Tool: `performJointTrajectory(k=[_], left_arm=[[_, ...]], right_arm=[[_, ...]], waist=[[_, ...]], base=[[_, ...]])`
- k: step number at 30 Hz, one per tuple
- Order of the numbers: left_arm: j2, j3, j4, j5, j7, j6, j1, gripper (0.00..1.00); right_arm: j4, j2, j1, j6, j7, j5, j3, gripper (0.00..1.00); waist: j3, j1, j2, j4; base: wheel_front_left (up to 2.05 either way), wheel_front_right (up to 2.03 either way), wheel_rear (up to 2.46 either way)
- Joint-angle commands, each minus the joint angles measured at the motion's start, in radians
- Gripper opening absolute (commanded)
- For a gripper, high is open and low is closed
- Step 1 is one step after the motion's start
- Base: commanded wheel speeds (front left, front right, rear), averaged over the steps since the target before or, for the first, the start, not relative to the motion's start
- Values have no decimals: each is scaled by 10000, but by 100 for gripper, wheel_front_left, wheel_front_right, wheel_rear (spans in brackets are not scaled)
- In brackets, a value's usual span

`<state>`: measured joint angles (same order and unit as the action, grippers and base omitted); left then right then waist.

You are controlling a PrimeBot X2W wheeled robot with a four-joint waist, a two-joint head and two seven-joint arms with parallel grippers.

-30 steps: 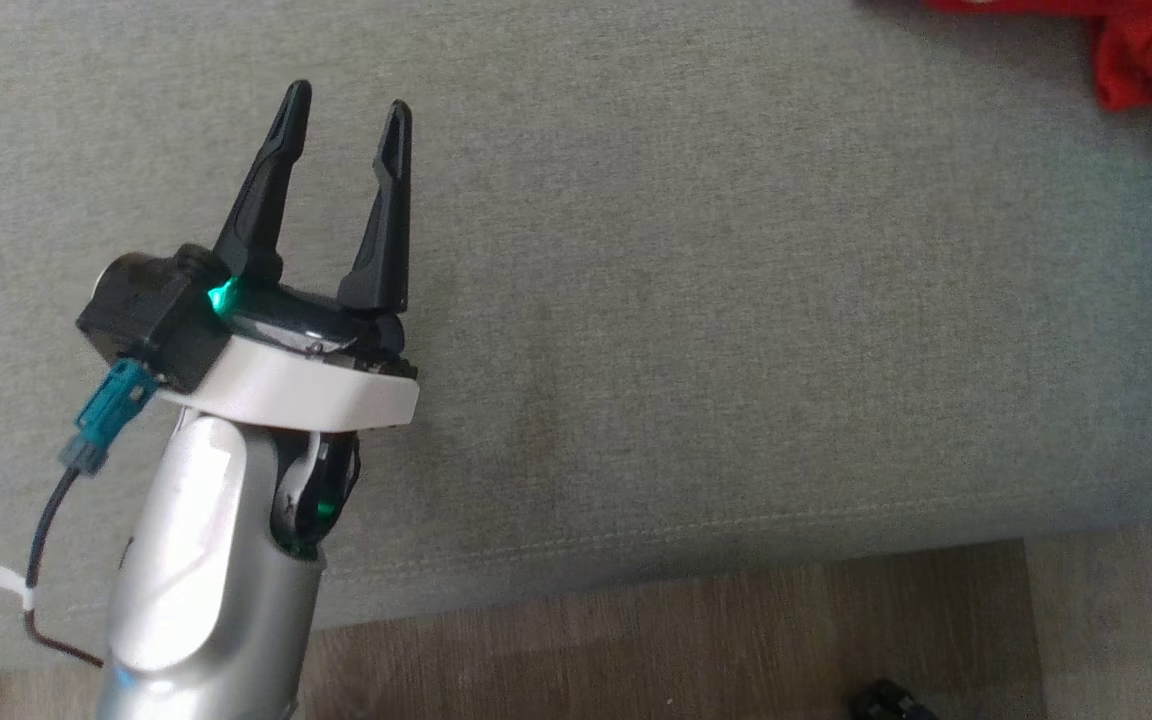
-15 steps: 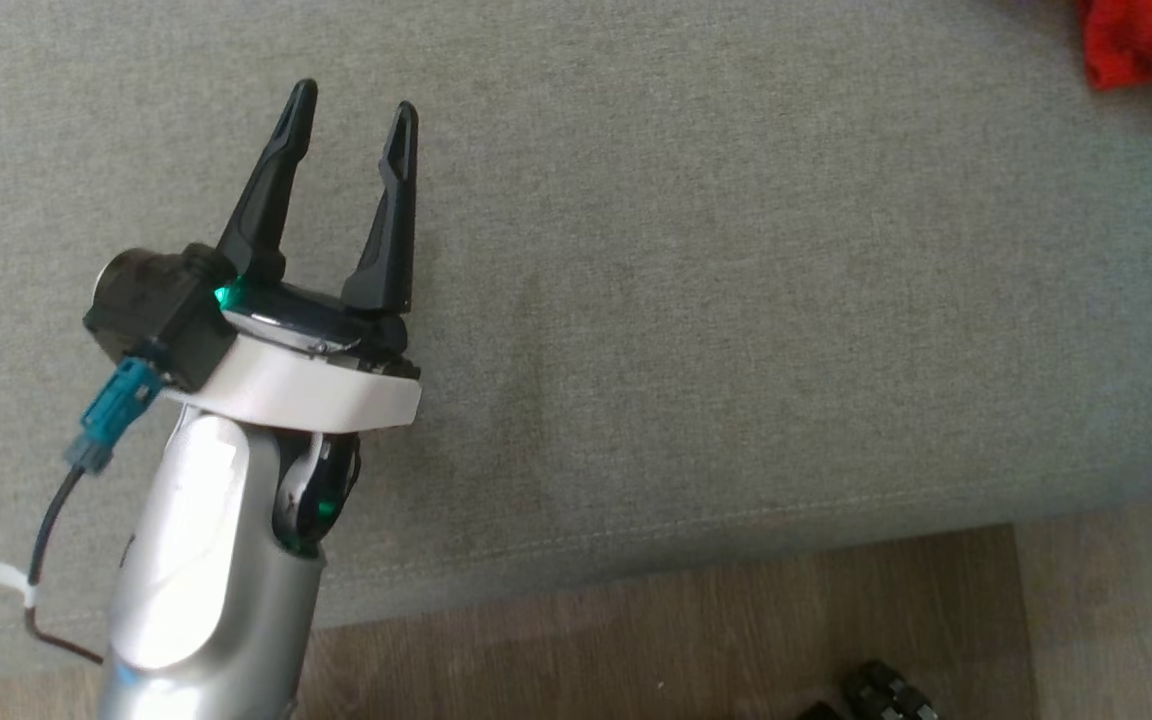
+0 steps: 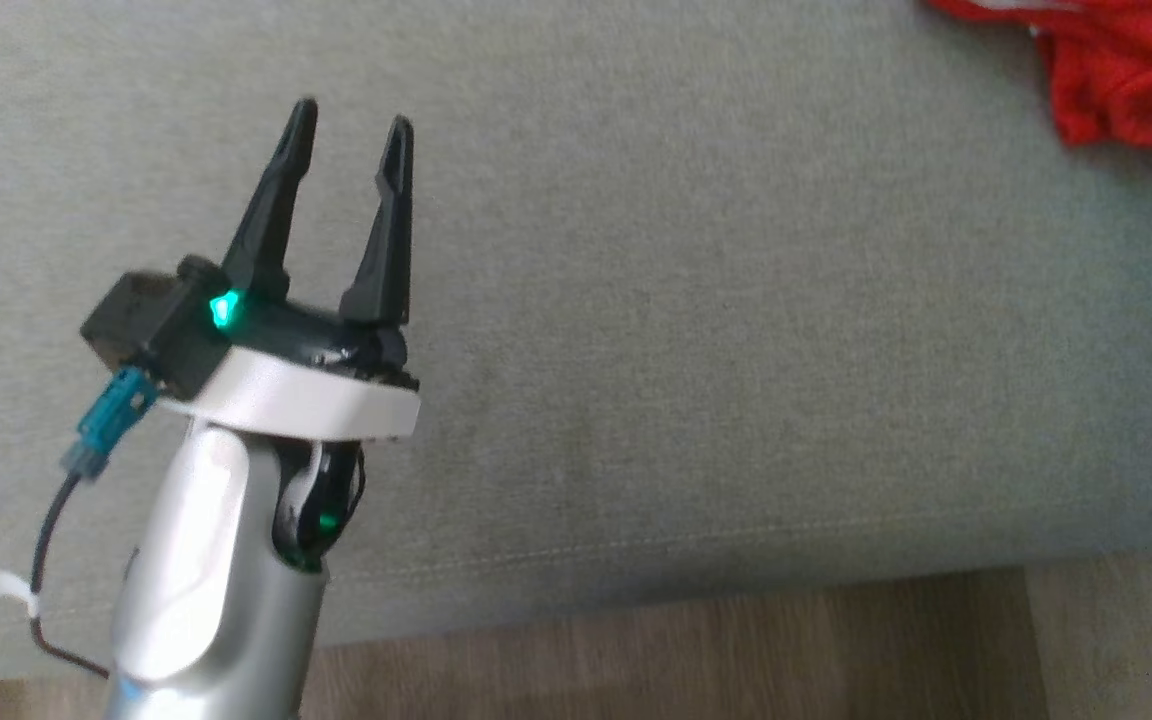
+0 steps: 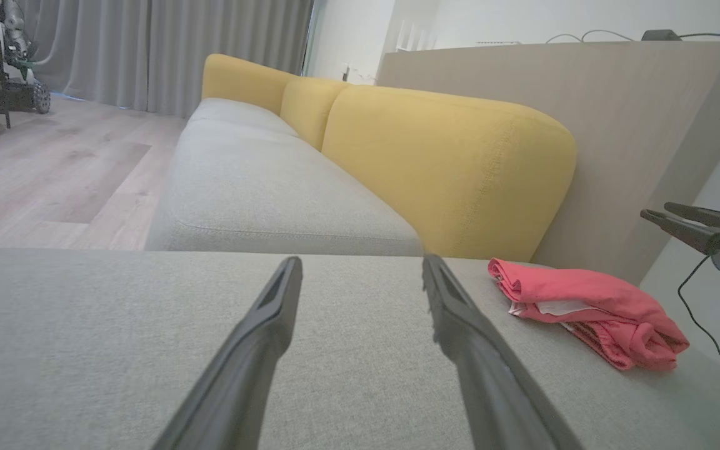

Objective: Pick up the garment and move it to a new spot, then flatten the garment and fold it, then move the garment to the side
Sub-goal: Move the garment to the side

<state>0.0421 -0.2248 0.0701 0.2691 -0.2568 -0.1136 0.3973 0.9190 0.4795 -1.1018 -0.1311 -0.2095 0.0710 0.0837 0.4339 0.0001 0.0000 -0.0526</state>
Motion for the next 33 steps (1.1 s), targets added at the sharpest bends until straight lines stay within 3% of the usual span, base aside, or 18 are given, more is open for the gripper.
performJointTrajectory(k=[1, 9, 17, 33], left_arm=[[81, 245, -339, 138, -49, 84, -246, 100], [81, 504, -553, 510, -49, 398, -1212, 100], [81, 609, -513, 611, -49, 513, -2034, 100], [81, 476, -107, 520, -49, 660, -3456, 100]], right_arm=[[-580, -357, 312, 4, 34, -13, -82, 100], [-2476, -1752, 2237, 4, -204, 850, 359, 100], [-3942, -2586, 4629, 4, -418, 1692, 616, 100], [-6035, -4043, 8411, 4, -520, 1263, 51, 100]], waist=[[-735, -1, 0, 367], [-2301, -1, 0, 1242], [-3081, -1, 0, 1760], [-4008, -1, 0, 1995]], base=[[0, 0, 0], [0, 0, 0], [0, 0, 0], [0, 0, 0]])
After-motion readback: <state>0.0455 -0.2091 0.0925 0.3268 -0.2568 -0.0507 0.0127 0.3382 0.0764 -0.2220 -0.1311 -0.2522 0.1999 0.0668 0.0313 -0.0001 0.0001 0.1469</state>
